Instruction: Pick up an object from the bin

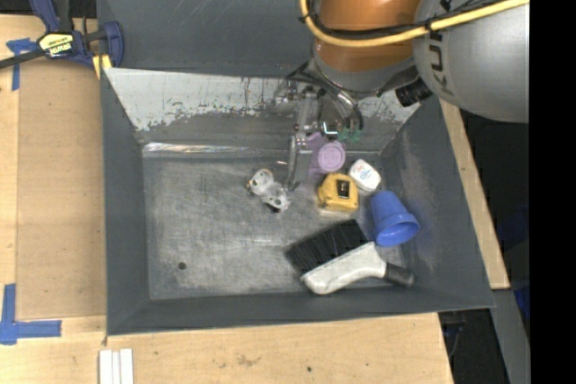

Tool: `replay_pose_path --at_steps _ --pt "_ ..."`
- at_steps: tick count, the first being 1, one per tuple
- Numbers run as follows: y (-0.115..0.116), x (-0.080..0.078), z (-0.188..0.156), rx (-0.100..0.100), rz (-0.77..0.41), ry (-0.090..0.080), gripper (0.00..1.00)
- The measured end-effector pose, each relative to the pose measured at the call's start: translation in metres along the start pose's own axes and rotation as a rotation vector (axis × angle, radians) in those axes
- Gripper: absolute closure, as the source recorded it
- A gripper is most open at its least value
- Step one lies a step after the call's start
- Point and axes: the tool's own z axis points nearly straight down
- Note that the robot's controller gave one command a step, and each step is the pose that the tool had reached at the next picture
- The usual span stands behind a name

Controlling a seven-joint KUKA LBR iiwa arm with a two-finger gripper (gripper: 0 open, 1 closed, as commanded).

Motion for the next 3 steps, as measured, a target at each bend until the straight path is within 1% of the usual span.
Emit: replay_pose_path --at_steps 1,2,3 --pt "0.000 -0.001 -0.005 -0.001 0.002 -0.008 0.00" --pt "-0.006 -0.008 0.041 -0.002 -0.002 -0.016 0.00" --pt "-0.010 -0.001 0.094 0.000 -0.040 -0.009 0.00"
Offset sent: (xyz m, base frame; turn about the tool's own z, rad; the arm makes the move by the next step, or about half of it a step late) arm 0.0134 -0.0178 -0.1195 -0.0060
